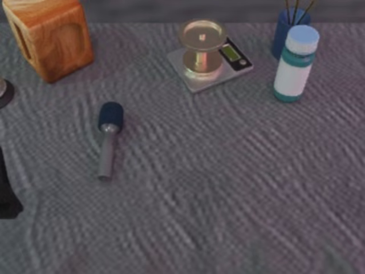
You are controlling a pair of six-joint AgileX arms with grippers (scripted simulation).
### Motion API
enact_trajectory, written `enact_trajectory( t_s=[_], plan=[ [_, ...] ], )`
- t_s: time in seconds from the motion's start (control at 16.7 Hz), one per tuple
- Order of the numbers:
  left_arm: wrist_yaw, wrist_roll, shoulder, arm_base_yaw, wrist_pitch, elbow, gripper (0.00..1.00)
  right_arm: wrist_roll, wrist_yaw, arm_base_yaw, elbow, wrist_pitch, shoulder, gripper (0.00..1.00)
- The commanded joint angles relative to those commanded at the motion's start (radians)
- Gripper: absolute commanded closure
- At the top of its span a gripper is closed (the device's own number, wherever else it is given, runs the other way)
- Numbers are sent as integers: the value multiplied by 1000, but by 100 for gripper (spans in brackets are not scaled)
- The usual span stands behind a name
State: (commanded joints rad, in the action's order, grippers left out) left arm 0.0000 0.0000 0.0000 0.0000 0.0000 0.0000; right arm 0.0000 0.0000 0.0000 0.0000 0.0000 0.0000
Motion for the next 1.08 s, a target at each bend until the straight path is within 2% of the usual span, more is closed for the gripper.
enact_trajectory(
  t_s=[0.24, 0.48, 1.08],
  plan=[
    [-1, -8, 31, -10, -21, 30, 0, 0, 0, 0, 0, 0, 0, 0],
    [-9, -52, 220, -58, -137, 200, 0, 0, 0, 0, 0, 0, 0, 0],
    [-48, -229, 1217, -256, -643, 874, 0, 0, 0, 0, 0, 0, 0, 0]
  ],
)
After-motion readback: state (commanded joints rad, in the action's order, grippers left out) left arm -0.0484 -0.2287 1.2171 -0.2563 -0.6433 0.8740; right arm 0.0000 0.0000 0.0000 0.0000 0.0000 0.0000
